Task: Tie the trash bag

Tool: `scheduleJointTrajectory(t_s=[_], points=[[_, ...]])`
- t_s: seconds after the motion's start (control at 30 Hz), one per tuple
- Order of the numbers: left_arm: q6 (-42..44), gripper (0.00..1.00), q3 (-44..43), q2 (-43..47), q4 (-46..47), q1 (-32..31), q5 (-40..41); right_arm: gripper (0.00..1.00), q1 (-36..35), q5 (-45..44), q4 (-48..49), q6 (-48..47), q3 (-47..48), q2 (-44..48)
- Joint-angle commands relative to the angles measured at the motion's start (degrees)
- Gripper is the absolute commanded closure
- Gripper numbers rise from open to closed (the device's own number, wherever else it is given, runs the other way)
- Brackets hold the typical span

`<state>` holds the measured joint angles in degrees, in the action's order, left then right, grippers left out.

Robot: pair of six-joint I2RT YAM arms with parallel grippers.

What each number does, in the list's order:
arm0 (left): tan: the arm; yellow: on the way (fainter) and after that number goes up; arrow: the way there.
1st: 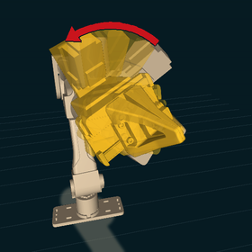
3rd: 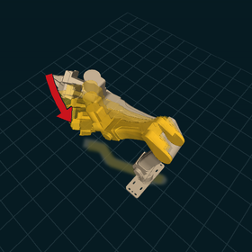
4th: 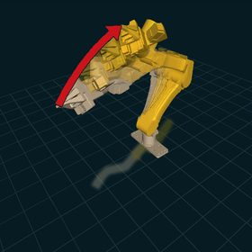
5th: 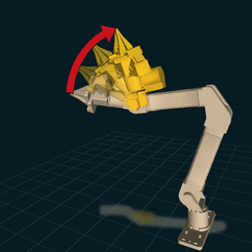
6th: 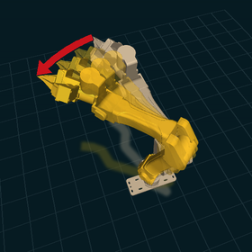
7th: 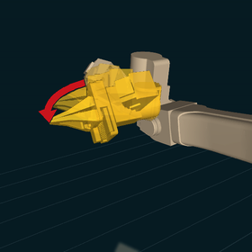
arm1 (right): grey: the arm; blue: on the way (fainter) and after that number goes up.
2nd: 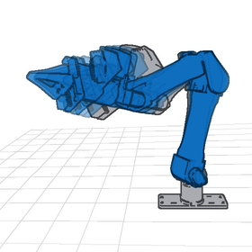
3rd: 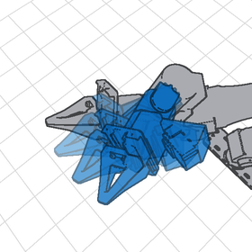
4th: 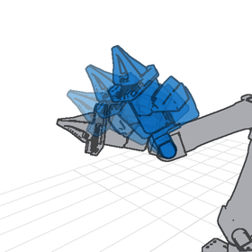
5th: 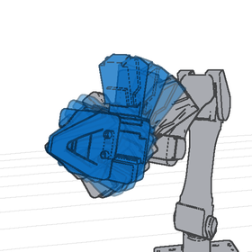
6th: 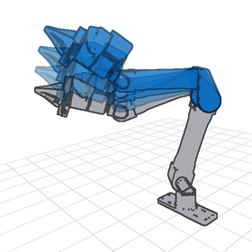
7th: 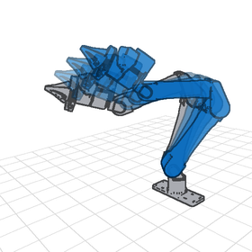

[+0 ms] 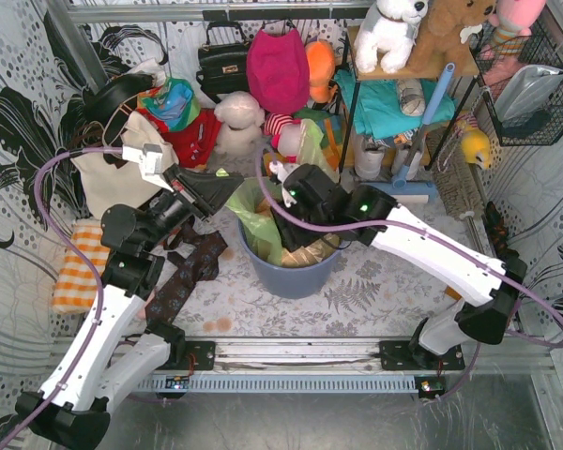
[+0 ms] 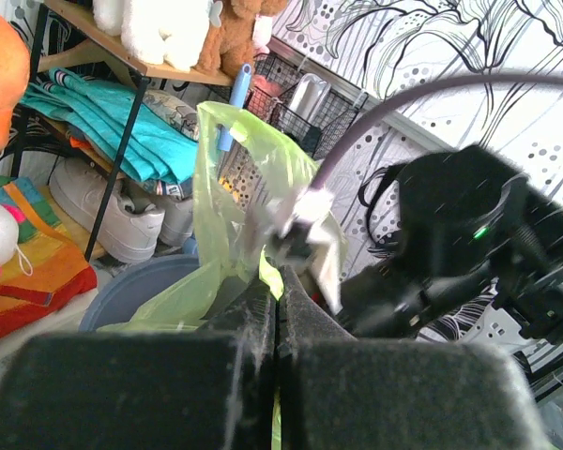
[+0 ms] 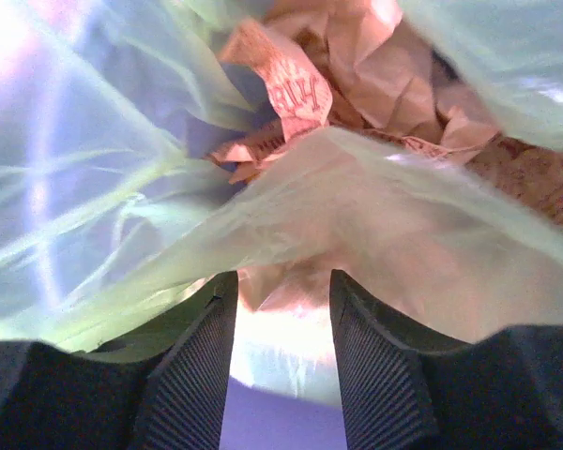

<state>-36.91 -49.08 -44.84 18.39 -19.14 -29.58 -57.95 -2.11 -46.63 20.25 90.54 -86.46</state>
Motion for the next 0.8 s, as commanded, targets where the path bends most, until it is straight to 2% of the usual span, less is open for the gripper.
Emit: scheduleJointTrajectory(t_s=[0.0,0.23,0.43,0.63,0.7,0.77], points=[[-0.9,1.00,-0.9,0.9,4.3,0.2,-1.2,0.54,-0.1,-1.9,-7.1,-0.5,10.2,5.0],[-1.4,1.00,-2.4,1.1,5.0,0.2,-1.9,0.49,-0.1,-6.8,-8.1,-1.5,23.6,7.6],[-2.8,1.00,-3.4,2.0,6.8,0.2,-2.0,0.42,-0.1,-16.2,-8.9,-4.0,34.0,4.0],[-4.6,1.00,-5.2,1.3,9.0,0.2,-3.3,0.31,0.6,-25.6,-9.5,-5.7,39.0,2.2],[-5.6,1.00,-5.5,0.8,10.7,0.2,-3.9,0.28,4.3,-23.5,-9.5,-4.4,38.2,2.2],[-6.7,1.00,-5.9,0.1,12.1,0.2,-4.8,0.26,10.2,-15.9,-8.0,-3.1,36.6,2.0]])
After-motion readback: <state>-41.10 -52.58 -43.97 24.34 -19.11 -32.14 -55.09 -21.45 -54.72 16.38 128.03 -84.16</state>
